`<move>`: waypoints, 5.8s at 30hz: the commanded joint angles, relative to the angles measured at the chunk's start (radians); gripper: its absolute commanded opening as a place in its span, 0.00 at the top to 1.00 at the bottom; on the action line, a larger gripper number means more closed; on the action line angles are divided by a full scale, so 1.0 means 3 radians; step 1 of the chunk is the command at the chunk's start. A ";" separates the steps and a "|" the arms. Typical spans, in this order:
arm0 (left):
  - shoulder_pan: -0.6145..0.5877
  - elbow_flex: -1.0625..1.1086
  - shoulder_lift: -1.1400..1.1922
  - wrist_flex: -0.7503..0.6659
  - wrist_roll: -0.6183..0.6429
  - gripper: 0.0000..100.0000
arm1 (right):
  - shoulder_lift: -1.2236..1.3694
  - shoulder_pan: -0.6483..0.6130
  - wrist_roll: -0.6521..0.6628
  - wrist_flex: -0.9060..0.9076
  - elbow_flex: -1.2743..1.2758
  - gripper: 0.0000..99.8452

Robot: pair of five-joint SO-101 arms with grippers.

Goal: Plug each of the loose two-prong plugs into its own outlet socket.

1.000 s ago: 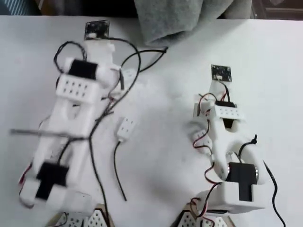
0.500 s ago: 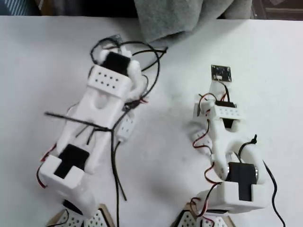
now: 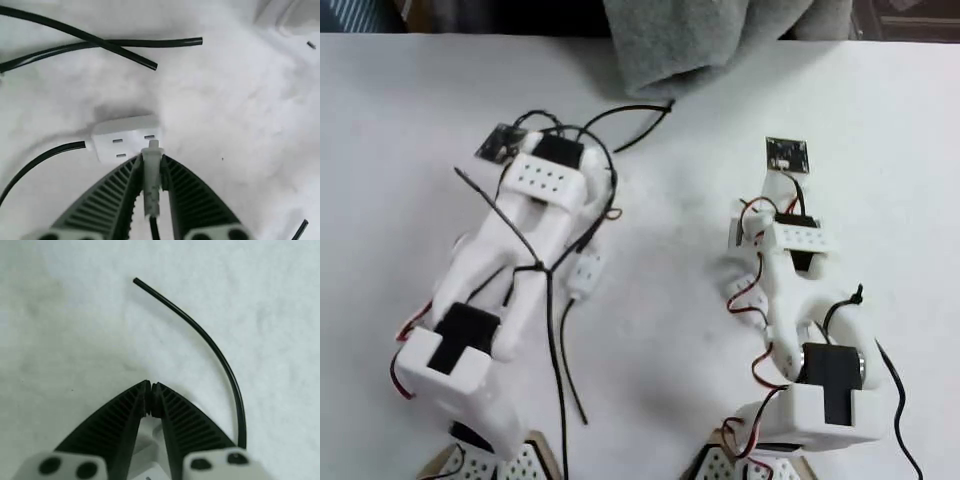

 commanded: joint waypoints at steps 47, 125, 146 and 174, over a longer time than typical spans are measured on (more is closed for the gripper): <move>0.0054 -0.0312 -0.0028 0.0425 0.0036 0.98 | 0.0008 0.0049 -0.0026 -0.0023 -0.0020 0.98; -0.0616 -0.2578 0.0821 0.1227 -0.6219 0.69 | 0.0013 0.0054 -0.0005 -0.0023 -0.0020 0.98; -0.1112 -0.0041 -0.2381 0.0997 -0.7575 0.69 | 0.0013 0.0038 -0.0005 -0.0023 -0.0015 0.98; -0.0488 0.2931 -0.2458 -0.1243 -0.7667 0.68 | 0.0013 0.0049 -0.0005 0.0003 -0.0010 0.98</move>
